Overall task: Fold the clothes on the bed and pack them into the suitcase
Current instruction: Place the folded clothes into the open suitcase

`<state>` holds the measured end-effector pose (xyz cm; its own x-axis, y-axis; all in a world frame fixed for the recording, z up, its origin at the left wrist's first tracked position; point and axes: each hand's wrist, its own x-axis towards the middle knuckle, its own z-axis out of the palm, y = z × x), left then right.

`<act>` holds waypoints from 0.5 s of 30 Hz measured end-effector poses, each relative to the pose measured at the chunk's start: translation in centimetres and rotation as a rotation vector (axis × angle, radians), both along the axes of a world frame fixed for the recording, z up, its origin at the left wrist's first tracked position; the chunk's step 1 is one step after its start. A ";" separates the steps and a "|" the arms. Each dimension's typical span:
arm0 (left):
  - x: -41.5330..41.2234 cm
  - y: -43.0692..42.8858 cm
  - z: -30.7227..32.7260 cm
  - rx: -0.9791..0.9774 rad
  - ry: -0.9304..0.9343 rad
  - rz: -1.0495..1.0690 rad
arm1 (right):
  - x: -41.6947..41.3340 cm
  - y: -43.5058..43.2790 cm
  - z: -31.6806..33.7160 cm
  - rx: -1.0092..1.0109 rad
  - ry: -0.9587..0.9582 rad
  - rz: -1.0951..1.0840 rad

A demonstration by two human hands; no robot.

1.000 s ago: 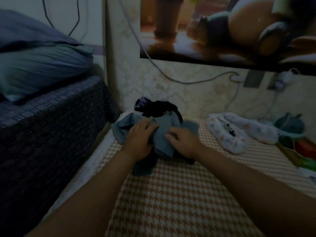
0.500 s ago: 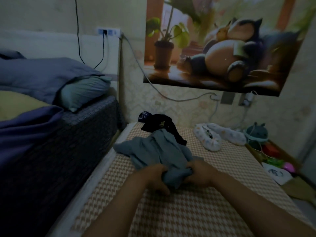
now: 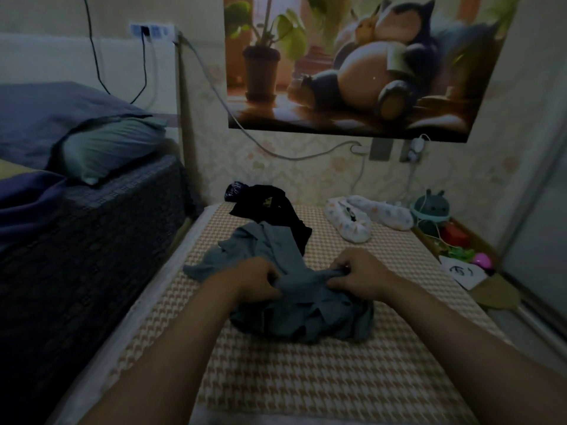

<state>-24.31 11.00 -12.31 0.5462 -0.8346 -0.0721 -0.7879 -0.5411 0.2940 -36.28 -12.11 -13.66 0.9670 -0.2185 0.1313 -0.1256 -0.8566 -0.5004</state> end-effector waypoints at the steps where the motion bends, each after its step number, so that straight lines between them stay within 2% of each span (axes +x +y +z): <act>1: 0.9 -1.0 -0.5 -0.017 -0.158 0.040 | 0.7 -0.4 -0.4 -0.074 -0.055 -0.015; 3: 2.3 -2.8 -1.0 0.029 -0.432 0.145 | 2.3 -1.1 -0.8 -0.161 -0.049 -0.103; 4: 3.0 -3.6 -1.1 0.091 -0.464 0.202 | 3.3 -1.6 -1.1 -0.188 -0.016 -0.160; 6: 4.1 -5.3 -1.4 0.200 -0.393 0.292 | 5.4 -2.5 -1.7 -0.215 0.038 -0.242; 7: 4.9 -6.1 -1.6 0.193 -0.322 0.332 | 6.5 -2.9 -2.0 -0.192 0.043 -0.272; 8: 5.7 -6.7 -1.7 0.120 -0.246 0.375 | 7.5 -3.3 -2.2 -0.134 0.012 -0.307; 9: 6.7 -7.2 -1.9 -0.037 -0.176 0.413 | 8.4 -3.6 -2.2 -0.063 -0.060 -0.356; 12: 8.9 -8.0 -2.2 -0.643 0.115 0.340 | 11.2 -4.6 -2.6 0.155 -0.341 -0.418; 13: 9.4 -8.1 -2.3 -0.738 0.213 0.280 | 11.9 -4.6 -2.8 0.257 -0.340 -0.348; 14: 9.7 -7.9 -2.5 -0.753 0.226 0.245 | 12.4 -4.5 -3.3 0.334 -0.301 -0.266; 15: 10.0 -7.8 -2.9 -0.727 0.165 0.232 | 12.8 -4.3 -3.9 0.335 -0.243 -0.214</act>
<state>-14.26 3.23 -15.21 0.7424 -0.5690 0.3538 -0.5935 -0.3136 0.7412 -23.47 -16.38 -17.57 0.8456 -0.4784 0.2369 -0.1265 -0.6107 -0.7817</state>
